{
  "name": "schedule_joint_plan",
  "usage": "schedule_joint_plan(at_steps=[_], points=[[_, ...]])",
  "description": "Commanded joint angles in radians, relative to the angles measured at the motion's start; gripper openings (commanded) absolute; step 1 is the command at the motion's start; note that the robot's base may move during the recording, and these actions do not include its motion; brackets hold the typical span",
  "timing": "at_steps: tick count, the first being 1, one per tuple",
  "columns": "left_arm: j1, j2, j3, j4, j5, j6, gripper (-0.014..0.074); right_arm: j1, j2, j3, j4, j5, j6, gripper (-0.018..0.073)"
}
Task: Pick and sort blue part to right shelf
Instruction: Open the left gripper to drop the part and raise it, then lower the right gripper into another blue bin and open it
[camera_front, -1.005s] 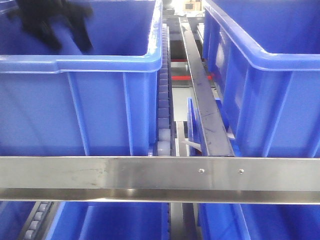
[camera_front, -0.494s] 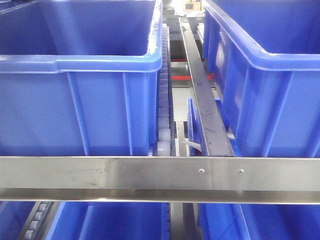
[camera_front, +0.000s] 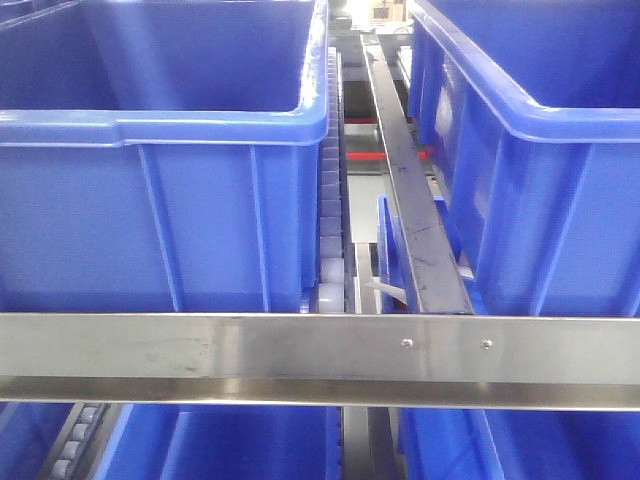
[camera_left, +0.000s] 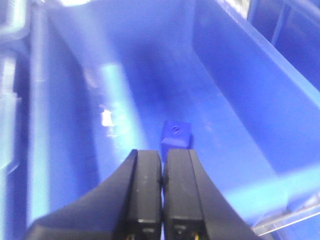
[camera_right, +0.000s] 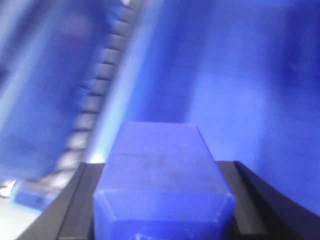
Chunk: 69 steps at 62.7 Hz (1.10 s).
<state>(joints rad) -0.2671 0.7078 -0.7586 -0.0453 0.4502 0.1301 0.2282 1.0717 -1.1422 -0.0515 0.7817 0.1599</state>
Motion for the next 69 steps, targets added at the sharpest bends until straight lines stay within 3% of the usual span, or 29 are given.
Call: schedule_joint_plan(at_steps=[1, 7, 18, 42, 53, 59, 69], points=[[0.001, -0.07, 0.018, 0.001, -0.101, 0.002, 0.0127, -0.077, 0.069, -0.106, -0.016, -0.016, 0.001, 0.026], [0.001, -0.132, 0.054, 0.001, -0.099, 0.002, 0.0127, -0.18, 0.173, -0.151, -0.016, -0.032, -0.049, 0.026], [0.001, -0.156, 0.059, 0.001, -0.097, 0.002, 0.0127, -0.267, 0.362, -0.189, -0.016, -0.113, -0.094, 0.026], [0.001, -0.156, 0.059, 0.001, -0.099, 0.002, 0.0126, -0.28, 0.68, -0.207, -0.017, -0.34, -0.106, 0.026], [0.001, -0.156, 0.059, 0.001, -0.099, 0.002, 0.0127, -0.28, 0.729, -0.208, -0.018, -0.362, -0.106, 0.0271], [0.001, -0.156, 0.059, -0.001, -0.099, 0.002, 0.0126, -0.28, 0.727, -0.208, -0.018, -0.357, -0.106, 0.0337], [0.001, -0.156, 0.059, -0.001, -0.099, 0.002, 0.0126, -0.28, 0.715, -0.208, -0.018, -0.354, -0.106, 0.0572]])
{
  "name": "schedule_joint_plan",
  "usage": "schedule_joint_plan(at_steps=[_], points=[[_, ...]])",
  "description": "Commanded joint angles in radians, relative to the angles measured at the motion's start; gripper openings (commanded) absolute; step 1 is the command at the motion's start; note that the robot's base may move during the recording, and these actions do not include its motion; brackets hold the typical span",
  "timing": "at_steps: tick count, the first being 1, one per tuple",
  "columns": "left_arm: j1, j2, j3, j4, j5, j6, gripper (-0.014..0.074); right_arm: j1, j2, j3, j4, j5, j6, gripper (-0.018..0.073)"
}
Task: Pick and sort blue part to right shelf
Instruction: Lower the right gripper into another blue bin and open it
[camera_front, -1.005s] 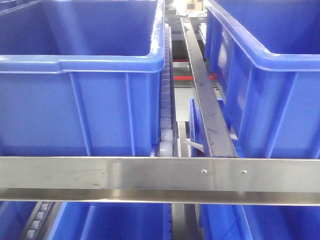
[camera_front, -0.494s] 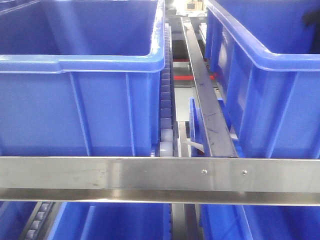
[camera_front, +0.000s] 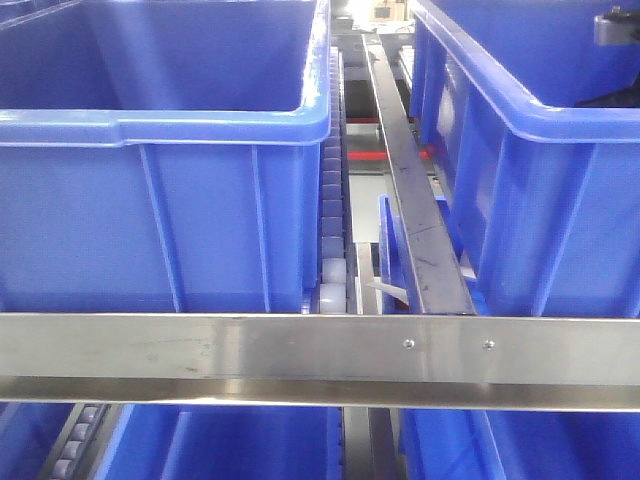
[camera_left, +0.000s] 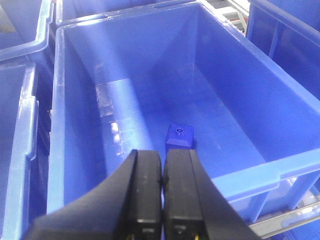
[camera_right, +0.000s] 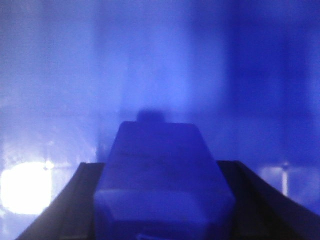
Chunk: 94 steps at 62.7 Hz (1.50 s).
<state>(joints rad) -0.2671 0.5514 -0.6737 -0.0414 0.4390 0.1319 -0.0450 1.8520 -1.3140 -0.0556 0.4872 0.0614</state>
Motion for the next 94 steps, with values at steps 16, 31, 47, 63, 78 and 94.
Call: schedule_joint_plan(at_steps=[16, 31, 47, 63, 78, 94], points=[[0.001, 0.0, -0.026, -0.005, -0.088, 0.0, 0.0127, -0.007, -0.141, -0.036, -0.014, -0.047, -0.008, 0.0583], [0.001, 0.0, -0.026, -0.005, -0.088, 0.0, 0.0126, -0.007, -0.308, -0.032, -0.013, 0.06, -0.008, 0.0237], [0.001, 0.0, -0.026, -0.005, -0.088, 0.0, 0.0126, -0.005, -0.496, 0.012, -0.013, 0.148, -0.008, 0.0032], [0.001, 0.0, -0.026, -0.005, -0.088, 0.0, 0.0126, -0.005, -0.769, 0.308, -0.014, 0.017, -0.009, 0.0032], [0.001, 0.0, -0.026, -0.005, -0.088, 0.0, 0.0126, -0.005, -1.066, 0.65, -0.014, -0.16, -0.009, 0.0032], [0.001, 0.0, -0.026, -0.005, -0.088, 0.0, 0.0126, -0.005, -1.455, 0.885, -0.014, -0.25, -0.009, 0.0032]])
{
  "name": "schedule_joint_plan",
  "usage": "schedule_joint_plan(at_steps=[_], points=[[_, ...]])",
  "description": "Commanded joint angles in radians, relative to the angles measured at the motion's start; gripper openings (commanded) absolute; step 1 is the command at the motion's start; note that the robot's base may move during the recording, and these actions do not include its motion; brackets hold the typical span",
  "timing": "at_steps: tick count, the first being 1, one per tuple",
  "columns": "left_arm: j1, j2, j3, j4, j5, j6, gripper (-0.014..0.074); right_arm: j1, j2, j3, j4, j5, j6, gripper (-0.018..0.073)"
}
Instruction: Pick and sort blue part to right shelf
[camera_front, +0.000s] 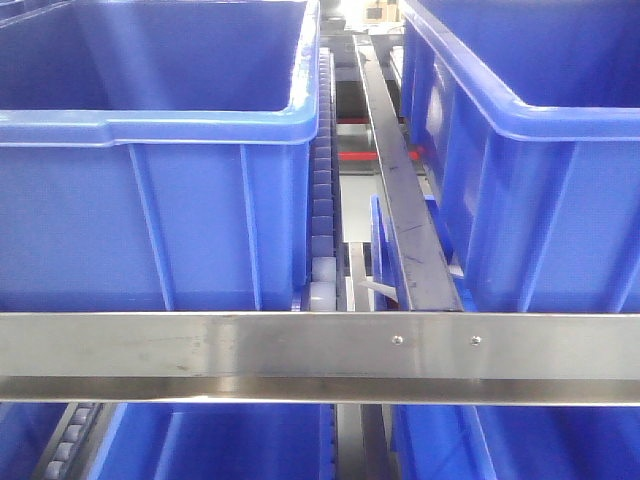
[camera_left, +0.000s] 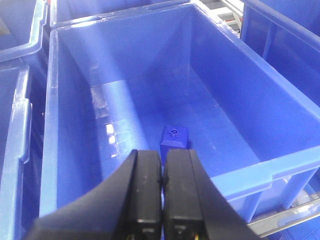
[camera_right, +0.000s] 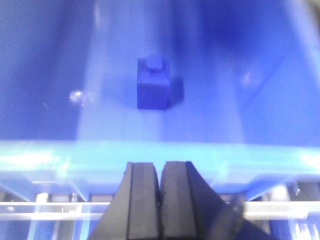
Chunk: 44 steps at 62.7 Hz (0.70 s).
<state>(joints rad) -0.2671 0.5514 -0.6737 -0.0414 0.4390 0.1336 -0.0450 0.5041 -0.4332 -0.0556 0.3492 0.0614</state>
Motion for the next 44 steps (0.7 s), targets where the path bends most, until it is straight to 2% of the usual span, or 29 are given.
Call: schedule_joint_plan(at_steps=[1, 18, 44], points=[[0.001, 0.0, -0.026, -0.005, -0.088, -0.002, 0.0126, -0.005, -0.138, 0.007, -0.014, -0.109, -0.009, 0.0032], [0.001, 0.0, -0.026, -0.005, -0.072, -0.002, 0.0126, -0.005, -0.425, 0.012, -0.013, -0.094, -0.009, 0.0032], [0.001, 0.0, -0.026, -0.005, -0.066, -0.002, 0.0125, -0.005, -0.454, 0.012, -0.013, -0.101, -0.009, 0.0032]])
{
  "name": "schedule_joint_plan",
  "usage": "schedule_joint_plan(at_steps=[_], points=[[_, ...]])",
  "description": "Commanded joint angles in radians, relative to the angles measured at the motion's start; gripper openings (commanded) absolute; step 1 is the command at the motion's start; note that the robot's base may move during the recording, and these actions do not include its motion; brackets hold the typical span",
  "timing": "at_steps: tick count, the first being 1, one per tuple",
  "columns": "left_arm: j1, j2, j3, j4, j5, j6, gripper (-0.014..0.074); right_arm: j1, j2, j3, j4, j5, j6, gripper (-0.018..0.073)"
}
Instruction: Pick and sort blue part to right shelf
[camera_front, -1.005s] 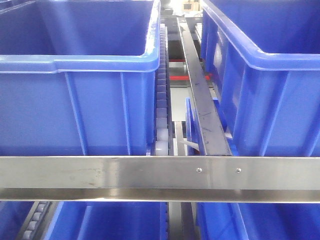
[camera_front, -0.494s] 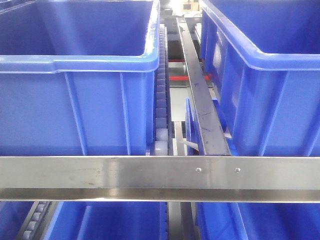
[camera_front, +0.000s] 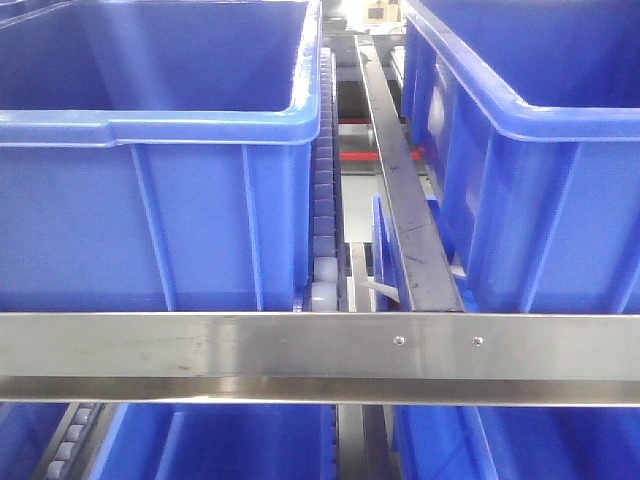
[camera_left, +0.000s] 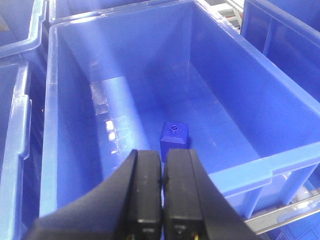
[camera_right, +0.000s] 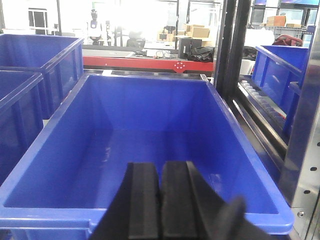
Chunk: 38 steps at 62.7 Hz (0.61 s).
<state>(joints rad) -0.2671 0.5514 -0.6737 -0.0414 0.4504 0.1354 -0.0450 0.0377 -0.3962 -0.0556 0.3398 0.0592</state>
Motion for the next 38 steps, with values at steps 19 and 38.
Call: schedule_joint_plan(at_steps=[19, 38], points=[[0.051, -0.077, 0.09, -0.008, -0.262, -0.01, 0.0125, -0.005, 0.013, -0.025, -0.013, -0.091, -0.007, 0.0032], [0.179, -0.453, 0.503, -0.033, -0.418, -0.019, 0.0125, -0.005, 0.013, -0.025, -0.013, -0.091, -0.007, 0.0032]])
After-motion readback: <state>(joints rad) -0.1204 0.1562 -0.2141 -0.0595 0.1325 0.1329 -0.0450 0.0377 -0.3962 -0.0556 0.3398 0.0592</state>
